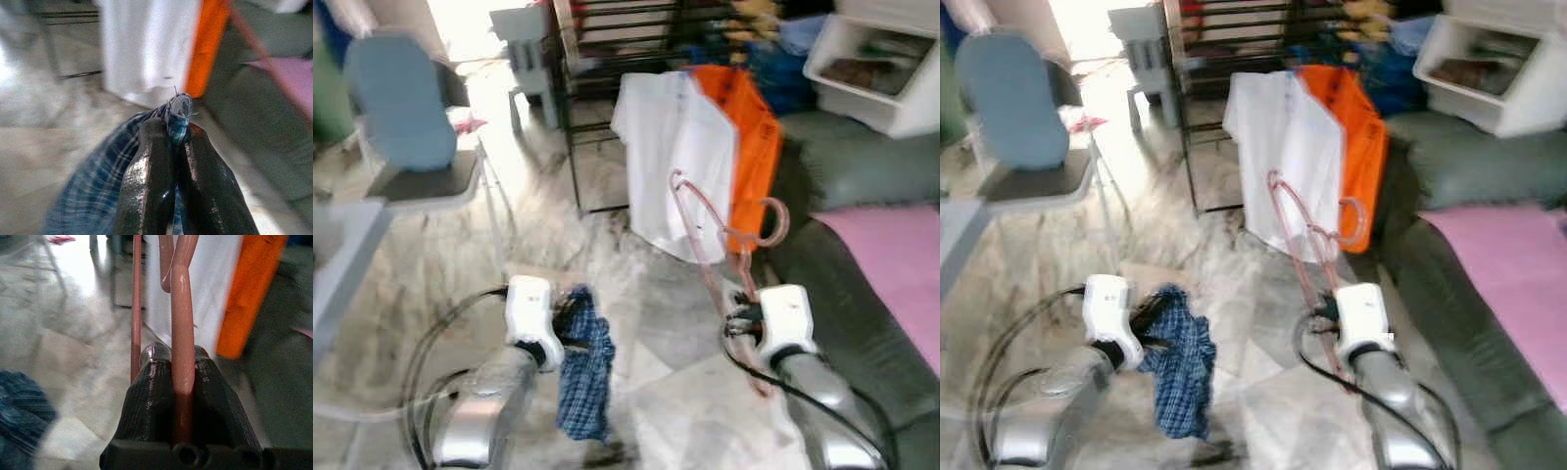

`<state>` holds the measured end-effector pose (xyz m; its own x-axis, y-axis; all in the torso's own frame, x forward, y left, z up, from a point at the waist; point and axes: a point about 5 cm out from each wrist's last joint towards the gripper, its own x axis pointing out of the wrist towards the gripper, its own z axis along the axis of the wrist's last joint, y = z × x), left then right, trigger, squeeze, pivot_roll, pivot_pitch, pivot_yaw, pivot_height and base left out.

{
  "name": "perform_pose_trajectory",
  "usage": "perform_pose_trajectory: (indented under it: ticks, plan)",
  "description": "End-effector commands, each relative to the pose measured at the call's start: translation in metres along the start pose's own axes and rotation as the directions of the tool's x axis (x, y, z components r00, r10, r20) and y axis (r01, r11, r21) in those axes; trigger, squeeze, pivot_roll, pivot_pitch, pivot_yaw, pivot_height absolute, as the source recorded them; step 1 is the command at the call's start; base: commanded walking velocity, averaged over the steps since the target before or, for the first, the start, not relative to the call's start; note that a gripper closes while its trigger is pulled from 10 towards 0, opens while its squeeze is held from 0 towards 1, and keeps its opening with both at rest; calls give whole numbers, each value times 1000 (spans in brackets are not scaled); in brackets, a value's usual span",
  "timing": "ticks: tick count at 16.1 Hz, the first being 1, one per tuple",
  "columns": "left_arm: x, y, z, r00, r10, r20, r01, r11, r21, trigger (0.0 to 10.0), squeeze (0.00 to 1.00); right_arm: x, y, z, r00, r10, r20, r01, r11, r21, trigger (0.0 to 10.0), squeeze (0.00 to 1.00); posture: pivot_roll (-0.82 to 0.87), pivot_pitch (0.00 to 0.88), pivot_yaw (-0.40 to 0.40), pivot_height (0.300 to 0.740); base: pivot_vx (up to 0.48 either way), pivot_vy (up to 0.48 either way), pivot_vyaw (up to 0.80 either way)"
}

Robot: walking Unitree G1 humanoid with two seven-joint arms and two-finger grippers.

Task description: Hang hanger

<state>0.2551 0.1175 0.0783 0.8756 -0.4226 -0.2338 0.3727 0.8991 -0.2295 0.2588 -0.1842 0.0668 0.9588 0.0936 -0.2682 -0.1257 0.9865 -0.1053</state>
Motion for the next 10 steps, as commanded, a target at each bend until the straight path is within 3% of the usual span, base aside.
perform_pose_trajectory:
  ticks: [1,5,10]
  plan:
    - [-1,3,4,1000,-4,9,4,1000,21,10000,0,0,2,6,1000,7,22,-8,1000,9,10000,0,-129,0,9,740,0,-292,-800]
    - [0,3,5,1000,13,27,-13,1000,4,10000,0,0,1,5,1000,6,21,-6,1000,12,10000,0,-129,0,10,740,0,-73,-717]
    - [1,6,7,999,31,32,-30,999,-16,10000,0,-1,2,5,1000,9,23,-9,1000,15,10000,0,-131,0,11,740,0,0,0]
